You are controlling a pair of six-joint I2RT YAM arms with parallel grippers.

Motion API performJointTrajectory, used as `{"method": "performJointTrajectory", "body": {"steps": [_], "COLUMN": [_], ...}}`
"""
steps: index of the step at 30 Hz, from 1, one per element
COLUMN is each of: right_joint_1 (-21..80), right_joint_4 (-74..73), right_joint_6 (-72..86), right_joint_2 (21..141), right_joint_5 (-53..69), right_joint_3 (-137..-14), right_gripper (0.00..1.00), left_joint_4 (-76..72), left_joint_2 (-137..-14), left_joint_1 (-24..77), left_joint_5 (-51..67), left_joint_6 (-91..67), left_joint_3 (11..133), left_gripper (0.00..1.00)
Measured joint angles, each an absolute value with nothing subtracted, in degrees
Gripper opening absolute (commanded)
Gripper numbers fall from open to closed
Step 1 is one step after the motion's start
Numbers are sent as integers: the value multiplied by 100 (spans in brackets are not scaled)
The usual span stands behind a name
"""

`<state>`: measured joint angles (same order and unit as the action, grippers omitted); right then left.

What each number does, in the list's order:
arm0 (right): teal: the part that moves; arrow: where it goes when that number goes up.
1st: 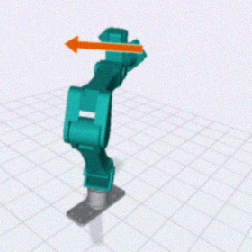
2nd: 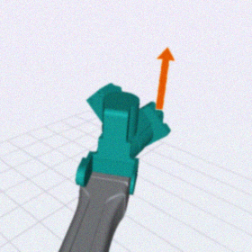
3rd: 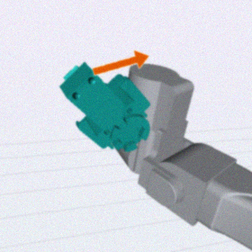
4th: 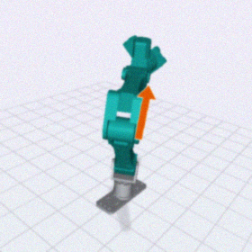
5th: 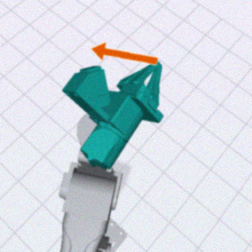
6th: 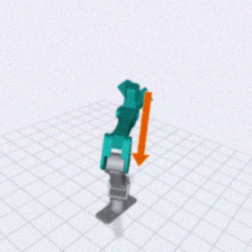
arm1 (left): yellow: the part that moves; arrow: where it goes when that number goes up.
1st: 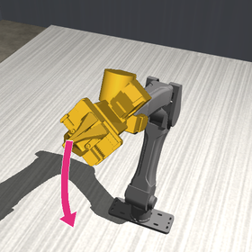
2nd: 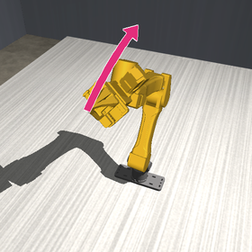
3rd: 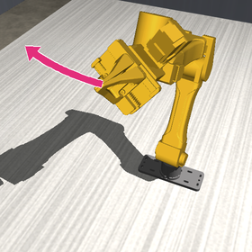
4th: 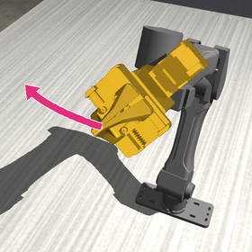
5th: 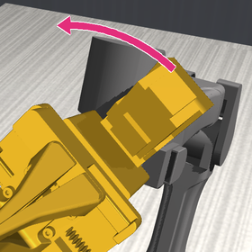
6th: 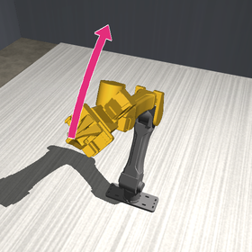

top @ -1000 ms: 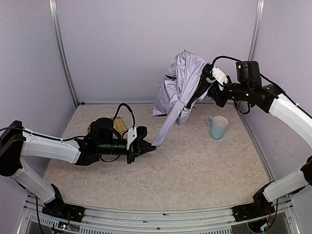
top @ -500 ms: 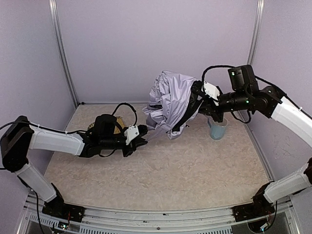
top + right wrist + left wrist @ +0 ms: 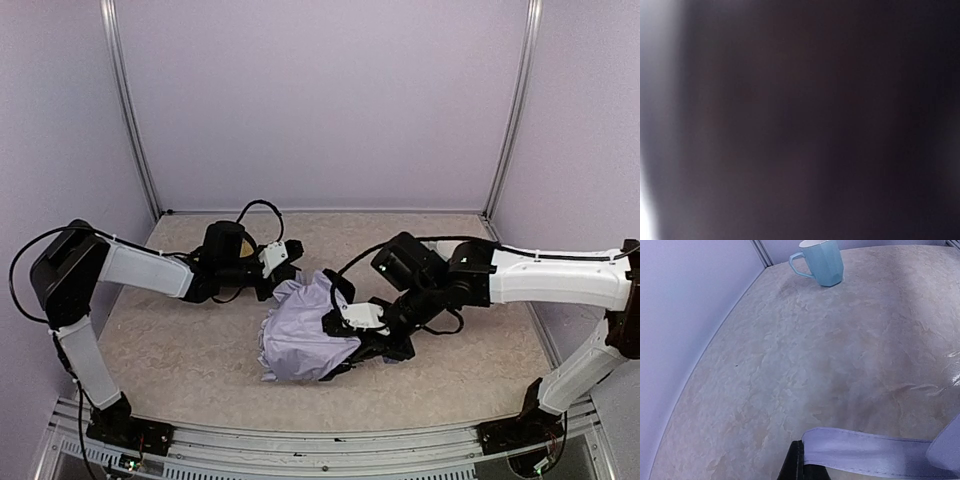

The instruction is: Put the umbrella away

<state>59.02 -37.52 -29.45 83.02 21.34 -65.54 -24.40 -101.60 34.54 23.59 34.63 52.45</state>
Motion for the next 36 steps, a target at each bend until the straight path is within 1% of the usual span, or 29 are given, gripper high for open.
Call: {"method": "performJointTrajectory", "body": {"steps": [5,9,16,20,21,24,26,29,30,33,36], "right_joint_1": [6101,6154,6178,6169,6160,6080,5992,5857,5824,5719,5634], "right_joint_4": [-3614,-3524,-3413,-3413,-3406,-3387,-3395,-3402,-3406,-3406,-3413], "right_joint_6": [-2738,-2650,-2440,-2270,-2213,-2060,-1990,-1918,-1896,-1833,-1793], "right_joint_2": [9150,9727,10237,10307,10311,10320,10322,10348,10366,10416,10449], "right_joint_5": [1761,1702,1935,1975,1975,1992,2064,2182,2233,2383,2536], "right_joint_3": [-6156,-6088,-6106,-6134,-6136,-6139,-6139,-6139,-6139,-6143,-6145], "right_gripper": [0,0,0,0,0,0,0,0,0,0,0], "left_joint_4": [-2427,-2416,-2694,-2845,-2862,-2891,-2943,-3009,-3017,-3114,-3181], "left_joint_2": [-10471,-10678,-10940,-11229,-11340,-11618,-11747,-11786,-11786,-11769,-11594], "left_joint_1": [3597,3693,3741,3785,3806,3863,3850,3726,3669,3479,3317], "left_joint_5": [2456,2316,1702,1317,1210,897,574,261,134,-200,-499], "left_joint_6": [3656,3870,4150,4309,4355,4390,4287,4112,4003,3706,3409], "left_joint_3": [5374,5450,5502,5642,5734,5968,6128,6377,6495,6764,6748], "left_gripper": [0,0,0,0,1,28,41,54,57,61,64]}}
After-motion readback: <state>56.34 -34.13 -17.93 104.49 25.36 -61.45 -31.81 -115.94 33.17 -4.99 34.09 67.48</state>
